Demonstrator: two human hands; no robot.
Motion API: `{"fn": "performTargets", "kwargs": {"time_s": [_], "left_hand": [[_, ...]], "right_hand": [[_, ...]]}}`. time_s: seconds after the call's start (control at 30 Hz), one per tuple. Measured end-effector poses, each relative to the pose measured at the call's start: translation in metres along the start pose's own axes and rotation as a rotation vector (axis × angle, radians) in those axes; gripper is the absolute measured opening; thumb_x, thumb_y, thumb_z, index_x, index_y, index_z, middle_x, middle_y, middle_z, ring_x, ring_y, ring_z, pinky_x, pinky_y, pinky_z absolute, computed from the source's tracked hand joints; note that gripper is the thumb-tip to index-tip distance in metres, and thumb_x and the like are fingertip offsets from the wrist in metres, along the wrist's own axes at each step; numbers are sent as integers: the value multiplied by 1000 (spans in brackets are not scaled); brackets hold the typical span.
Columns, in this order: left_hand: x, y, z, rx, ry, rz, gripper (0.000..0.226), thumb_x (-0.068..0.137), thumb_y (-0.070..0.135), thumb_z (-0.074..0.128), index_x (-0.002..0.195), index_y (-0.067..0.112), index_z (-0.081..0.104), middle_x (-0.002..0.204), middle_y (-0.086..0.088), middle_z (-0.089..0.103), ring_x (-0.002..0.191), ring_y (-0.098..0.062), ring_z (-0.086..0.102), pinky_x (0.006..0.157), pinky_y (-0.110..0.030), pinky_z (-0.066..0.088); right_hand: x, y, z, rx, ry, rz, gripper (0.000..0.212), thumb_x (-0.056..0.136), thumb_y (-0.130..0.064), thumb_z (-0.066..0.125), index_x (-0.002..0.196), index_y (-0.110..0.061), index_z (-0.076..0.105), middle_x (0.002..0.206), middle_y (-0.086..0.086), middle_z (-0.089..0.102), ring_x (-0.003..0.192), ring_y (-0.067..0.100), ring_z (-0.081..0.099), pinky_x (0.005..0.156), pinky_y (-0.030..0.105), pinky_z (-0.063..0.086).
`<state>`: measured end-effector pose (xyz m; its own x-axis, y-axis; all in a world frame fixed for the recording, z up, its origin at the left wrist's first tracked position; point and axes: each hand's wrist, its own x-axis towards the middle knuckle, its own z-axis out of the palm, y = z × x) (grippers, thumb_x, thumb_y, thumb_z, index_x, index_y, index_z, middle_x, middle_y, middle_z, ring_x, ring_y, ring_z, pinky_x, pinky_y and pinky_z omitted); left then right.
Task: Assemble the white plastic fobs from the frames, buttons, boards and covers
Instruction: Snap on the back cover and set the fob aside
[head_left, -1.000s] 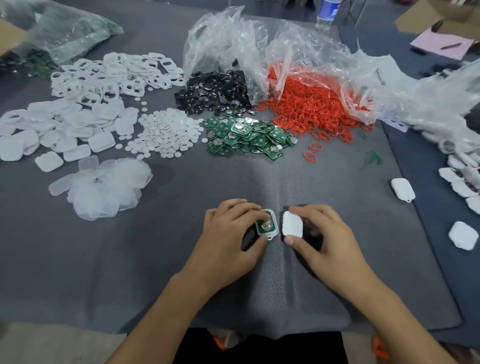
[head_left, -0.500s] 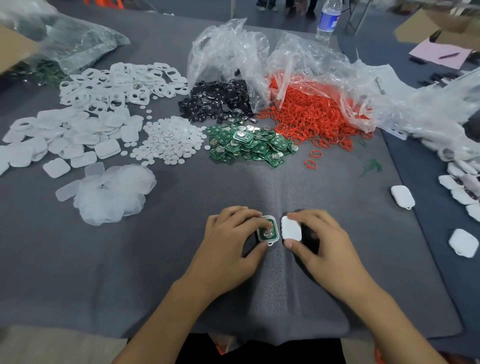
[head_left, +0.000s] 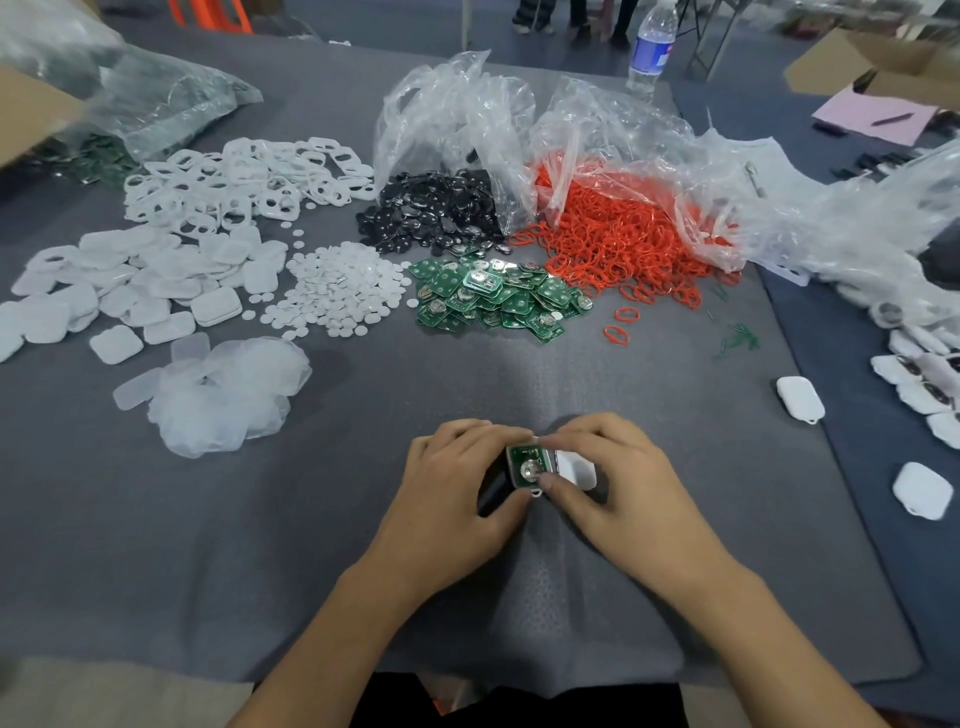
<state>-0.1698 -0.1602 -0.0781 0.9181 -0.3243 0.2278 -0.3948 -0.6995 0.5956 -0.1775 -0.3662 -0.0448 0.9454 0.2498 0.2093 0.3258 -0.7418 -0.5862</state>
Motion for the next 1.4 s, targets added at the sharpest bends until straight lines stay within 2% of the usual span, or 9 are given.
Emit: {"fn": "performTargets", "kwargs": {"time_s": [0.13,0.23,0.4,0.53,0.77,0.9,1.4], "left_hand": [[0,1,-2,-24,-9,-31,54,87,45,70,139,35,54,131,28,57,132,4,42,107,-28,31],[1,1,-3,-30,-8,-36,57,87,47,69,140,34,53,132,28,57,132,5,41,107,-24,29],[1,-1,-2,-33,-11,-40,58,86,49,67,140,36,51,132,28,57,132,6,40,107,-21,26],[2,-2,-1,-39,-4,-46,58,86,49,68,140,35,51,131,27,57,130,6,40,106,-22,27],[1,-2,-1,-41,-7,-47,58,85,49,67,140,38,50,130,28,56,130,7,39,106,-21,26],[0,-3,0,-40,-6,-51,58,86,50,67,140,38,50,130,29,55,130,7,39,106,-22,27],[1,-3,-1,-41,-3,-52,58,86,48,71,139,37,52,130,28,56,130,6,41,105,-22,28]], "right_hand": [[6,-4,7,-80,-36,-51,18,84,-17,79,101,-20,75,106,-8,60,103,13,56,92,14,38],[7,-2,10,-67,-41,-69,16,84,-15,78,99,-19,73,106,-9,59,101,13,55,92,14,38],[7,1,15,-32,-57,-54,17,88,-17,73,101,-24,64,109,-12,54,107,11,53,94,23,44],[7,2,18,-81,-31,-77,15,88,-19,73,101,-20,66,109,-10,54,104,15,54,93,25,44],[5,5,23,-96,-29,-121,16,90,-14,69,103,-16,61,114,-4,50,106,21,52,92,37,46],[4,5,26,-82,6,-130,19,90,-13,69,105,-19,58,116,-7,48,106,17,51,92,34,46],[4,6,27,-95,9,-119,17,92,-14,68,106,-18,60,115,-6,49,104,18,52,90,37,48]]}}
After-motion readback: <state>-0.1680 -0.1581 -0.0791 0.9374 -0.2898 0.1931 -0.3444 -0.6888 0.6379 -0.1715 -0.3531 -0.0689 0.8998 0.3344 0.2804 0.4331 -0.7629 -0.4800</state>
